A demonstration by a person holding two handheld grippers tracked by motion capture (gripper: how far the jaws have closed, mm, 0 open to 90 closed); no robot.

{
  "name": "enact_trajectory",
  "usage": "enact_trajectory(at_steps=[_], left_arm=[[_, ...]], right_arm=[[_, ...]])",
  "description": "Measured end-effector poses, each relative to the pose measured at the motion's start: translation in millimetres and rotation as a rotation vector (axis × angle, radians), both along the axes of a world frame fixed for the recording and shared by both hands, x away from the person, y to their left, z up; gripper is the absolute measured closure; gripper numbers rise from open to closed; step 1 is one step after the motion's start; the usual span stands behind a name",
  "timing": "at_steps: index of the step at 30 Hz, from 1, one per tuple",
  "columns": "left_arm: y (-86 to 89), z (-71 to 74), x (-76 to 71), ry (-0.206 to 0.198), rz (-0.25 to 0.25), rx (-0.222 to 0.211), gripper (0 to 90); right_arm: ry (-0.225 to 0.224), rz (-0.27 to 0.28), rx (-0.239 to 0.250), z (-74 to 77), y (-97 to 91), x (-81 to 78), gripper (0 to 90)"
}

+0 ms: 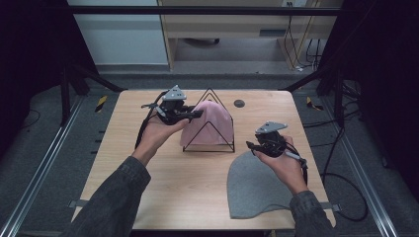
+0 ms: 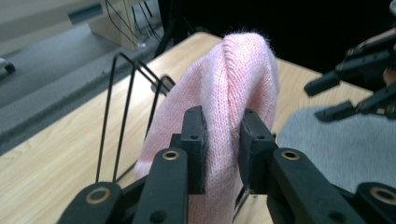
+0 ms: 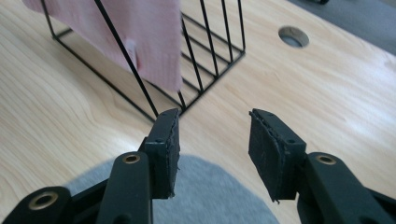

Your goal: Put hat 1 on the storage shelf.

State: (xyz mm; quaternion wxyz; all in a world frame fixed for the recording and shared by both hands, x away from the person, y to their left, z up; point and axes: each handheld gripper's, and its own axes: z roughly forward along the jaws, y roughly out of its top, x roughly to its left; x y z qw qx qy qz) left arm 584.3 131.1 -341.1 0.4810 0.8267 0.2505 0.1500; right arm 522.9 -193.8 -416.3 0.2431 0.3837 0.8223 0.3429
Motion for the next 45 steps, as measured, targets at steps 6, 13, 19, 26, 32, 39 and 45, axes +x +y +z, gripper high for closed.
enact_trajectory(at_steps=[6,13,19,26,32,39,45], left_arm=[[6.3,-3.5,-5.6,0.000,0.037,-0.033,57.9],[24.4,-6.0,-19.4,-0.006,0.078,-0.041,36.5],[41.5,-17.1,-36.5,0.008,0.078,0.005,24.0],[65.0,-46.3,-58.7,0.038,0.123,0.072,7.7],[96.1,-90.0,-81.2,0.071,0.201,0.138,4.7],[118.3,-116.0,-95.6,0.135,0.252,0.222,9.4],[127.8,-125.0,-108.6,0.165,0.256,0.275,8.5]], right_arm=[[0.023,-0.022,-0.007,-8.5,-12.2,-5.0,49.3],[0.053,-0.040,-0.013,-11.7,-21.3,-10.0,40.6],[0.102,-0.062,-0.014,-15.9,-28.4,-7.3,33.8],[0.129,-0.087,-0.007,-18.2,-37.5,-5.8,28.3],[0.177,-0.106,0.002,-19.7,-47.4,-4.9,28.0],[0.201,-0.112,-0.003,-24.9,-54.7,-2.3,35.8],[0.231,-0.116,-0.011,-29.6,-60.8,-3.3,39.6]])
